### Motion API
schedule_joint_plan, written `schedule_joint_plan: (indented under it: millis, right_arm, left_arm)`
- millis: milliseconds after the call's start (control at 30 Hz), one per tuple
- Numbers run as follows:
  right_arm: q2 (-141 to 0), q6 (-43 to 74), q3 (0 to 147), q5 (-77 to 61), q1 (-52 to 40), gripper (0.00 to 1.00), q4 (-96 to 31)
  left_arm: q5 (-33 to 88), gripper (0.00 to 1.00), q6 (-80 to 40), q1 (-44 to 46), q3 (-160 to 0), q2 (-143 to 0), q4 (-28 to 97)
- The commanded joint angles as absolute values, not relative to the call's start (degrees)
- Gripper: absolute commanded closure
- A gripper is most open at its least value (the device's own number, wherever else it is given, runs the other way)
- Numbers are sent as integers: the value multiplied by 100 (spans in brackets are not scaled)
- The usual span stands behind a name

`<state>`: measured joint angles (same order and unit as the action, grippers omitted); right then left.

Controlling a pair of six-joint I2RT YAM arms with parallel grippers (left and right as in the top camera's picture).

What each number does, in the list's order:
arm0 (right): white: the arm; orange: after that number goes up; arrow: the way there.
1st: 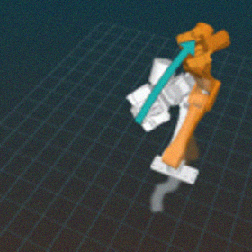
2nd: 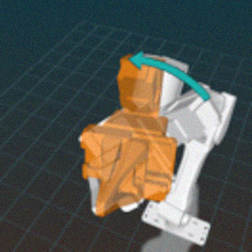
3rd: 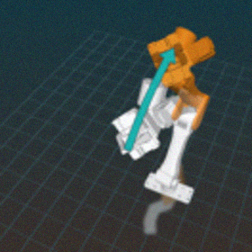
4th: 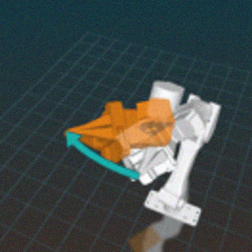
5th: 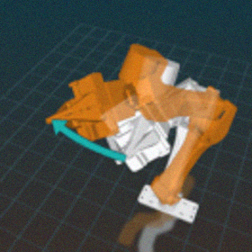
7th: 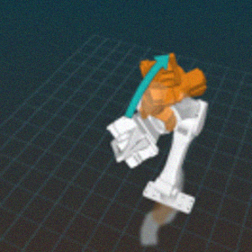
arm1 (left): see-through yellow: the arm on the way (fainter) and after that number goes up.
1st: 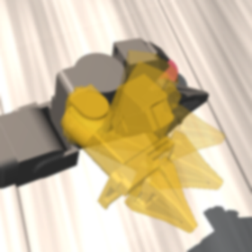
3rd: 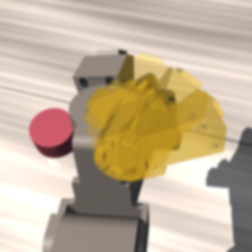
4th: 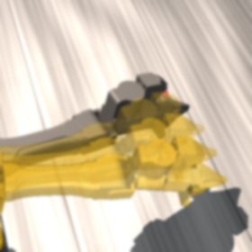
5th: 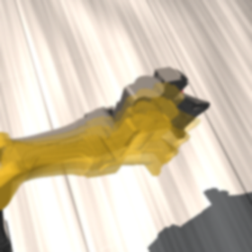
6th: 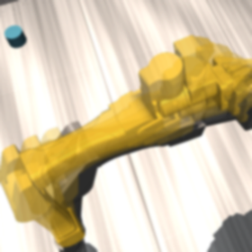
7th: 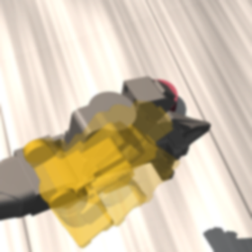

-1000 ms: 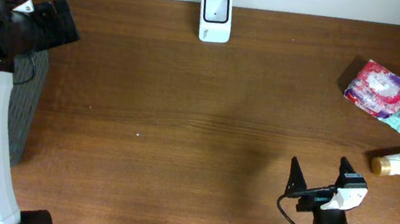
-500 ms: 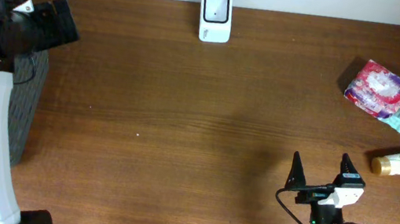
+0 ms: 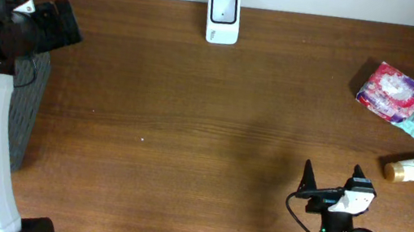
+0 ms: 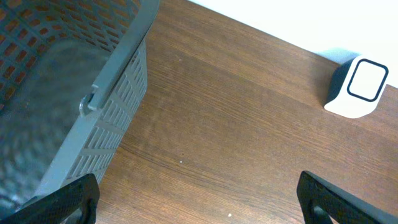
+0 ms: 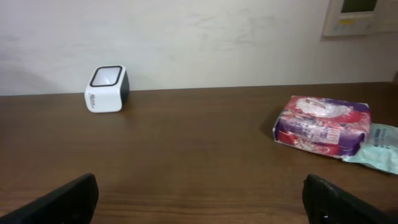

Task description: Scan the item barcode

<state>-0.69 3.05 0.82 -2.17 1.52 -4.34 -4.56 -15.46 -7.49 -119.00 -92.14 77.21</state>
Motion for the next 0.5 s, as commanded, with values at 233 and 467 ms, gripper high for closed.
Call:
schedule_joint_plan:
  millis: [233, 467]
  right_arm:
    - [-19, 58, 32, 69, 75, 1, -473]
    - [-19, 180, 32, 54, 75, 1, -475]
  left_arm:
    - [-480, 1, -1581, -768, -11920, -9174, 7725]
    - [-480, 1, -1581, -768, -11920, -9174, 7725]
